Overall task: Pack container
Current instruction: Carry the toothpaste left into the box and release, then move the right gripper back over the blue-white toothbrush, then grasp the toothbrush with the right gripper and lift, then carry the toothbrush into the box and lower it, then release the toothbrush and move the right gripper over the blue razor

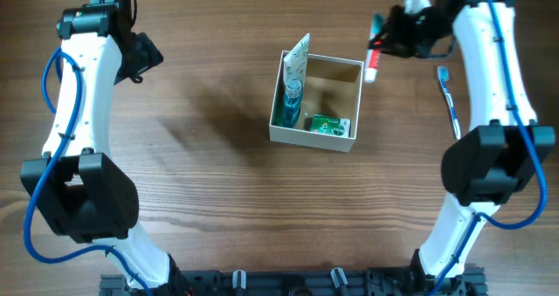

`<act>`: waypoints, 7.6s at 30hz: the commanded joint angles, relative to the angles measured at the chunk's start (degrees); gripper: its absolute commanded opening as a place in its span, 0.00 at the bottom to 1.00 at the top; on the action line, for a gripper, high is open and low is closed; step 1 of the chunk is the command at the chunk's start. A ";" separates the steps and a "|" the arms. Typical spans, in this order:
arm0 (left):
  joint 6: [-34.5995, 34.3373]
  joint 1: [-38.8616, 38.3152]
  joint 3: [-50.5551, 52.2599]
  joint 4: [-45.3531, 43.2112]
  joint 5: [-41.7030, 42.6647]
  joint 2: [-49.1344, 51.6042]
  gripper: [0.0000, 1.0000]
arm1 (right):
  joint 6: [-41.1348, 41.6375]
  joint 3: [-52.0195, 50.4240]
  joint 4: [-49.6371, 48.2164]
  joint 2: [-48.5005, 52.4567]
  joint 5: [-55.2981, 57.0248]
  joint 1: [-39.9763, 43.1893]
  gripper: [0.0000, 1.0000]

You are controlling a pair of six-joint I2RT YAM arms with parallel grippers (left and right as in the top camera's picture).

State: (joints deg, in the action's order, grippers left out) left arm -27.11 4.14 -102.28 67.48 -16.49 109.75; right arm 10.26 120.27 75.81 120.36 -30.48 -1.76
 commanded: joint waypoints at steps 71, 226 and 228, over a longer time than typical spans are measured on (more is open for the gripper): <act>-0.17 0.22 -0.04 0.02 -0.50 0.24 1.00 | -22.27 -31.54 -16.22 -1.46 29.59 18.45 0.90; -0.17 0.22 -0.04 0.02 -0.50 0.24 1.00 | -32.59 -24.72 -33.33 3.06 24.65 33.66 0.99; -0.17 0.22 -0.04 0.02 -0.50 0.24 1.00 | -32.68 -24.72 -33.35 4.50 24.90 33.16 1.00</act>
State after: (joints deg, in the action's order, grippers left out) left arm -27.14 4.14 -102.28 67.48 -16.49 109.75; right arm -21.19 94.85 42.65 121.75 -4.95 32.14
